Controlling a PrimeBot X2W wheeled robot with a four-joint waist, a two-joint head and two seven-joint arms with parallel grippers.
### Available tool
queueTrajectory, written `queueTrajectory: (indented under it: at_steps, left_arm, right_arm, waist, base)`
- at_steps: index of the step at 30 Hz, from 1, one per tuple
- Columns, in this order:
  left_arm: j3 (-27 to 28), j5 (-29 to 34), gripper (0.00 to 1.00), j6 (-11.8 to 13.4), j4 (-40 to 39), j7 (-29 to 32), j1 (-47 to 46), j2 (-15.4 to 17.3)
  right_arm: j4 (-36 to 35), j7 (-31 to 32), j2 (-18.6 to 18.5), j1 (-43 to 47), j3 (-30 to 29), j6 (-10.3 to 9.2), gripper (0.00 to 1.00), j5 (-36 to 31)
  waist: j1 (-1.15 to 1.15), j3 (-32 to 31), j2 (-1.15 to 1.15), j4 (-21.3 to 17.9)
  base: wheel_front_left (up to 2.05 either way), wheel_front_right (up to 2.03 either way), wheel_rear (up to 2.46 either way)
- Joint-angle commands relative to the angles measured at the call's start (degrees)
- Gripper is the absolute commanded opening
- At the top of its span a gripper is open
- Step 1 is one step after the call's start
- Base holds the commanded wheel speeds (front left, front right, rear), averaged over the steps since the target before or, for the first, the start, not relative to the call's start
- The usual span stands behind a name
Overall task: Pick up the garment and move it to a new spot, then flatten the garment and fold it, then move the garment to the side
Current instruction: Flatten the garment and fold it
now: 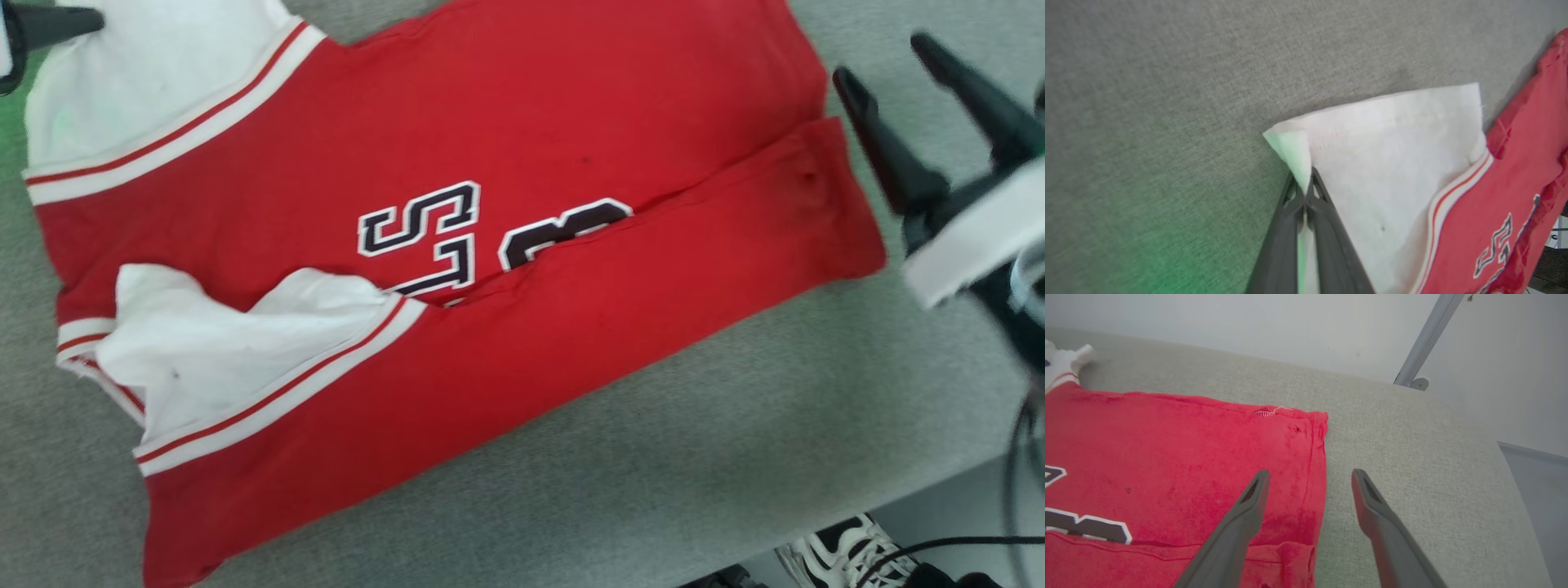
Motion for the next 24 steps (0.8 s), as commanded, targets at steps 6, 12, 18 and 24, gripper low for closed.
queueTrajectory:
  at_steps: [6,12,18,24]
  left_arm:
    - [-0.9,0.9,0.0,-2.1,-1.2,-1.1,-0.9,-3.1]
    - [-0.9,1.6,0.0,-3.6,-2.2,-2.4,-2.0,-4.9]
    - [-1.1,2.1,0.0,-4.6,-2.6,-3.6,-2.4,-6.7]
    - [-1.1,1.9,0.0,-5.6,-2.8,-5.2,-2.5,-8.2]
  right_arm:
    - [8.5,13.1,-5.9,-15.7,5.5,-0.01,1.0,6.6]
    - [18.3,24.0,-8.2,-27.9,10.9,0.0,1.0,10.7]
    - [25.2,32.3,-9.6,-34.5,14.6,-0.01,1.0,14.4]
    - [27.7,35.3,-9.7,-36.0,17.9,0.0,0.41,17.8]
  waist:
    - [0.0,2.8,0.0,4.1]
    - [0.0,5.1,0.0,7.6]
    - [0.0,7.0,0.0,10.3]
    - [0.0,7.7,0.0,11.7]
  base:
    - [0.0,0.0,0.0]
    - [0.0,0.0,0.0]
    - [0.0,0.0,0.0]
    - [0.0,0.0,0.0]
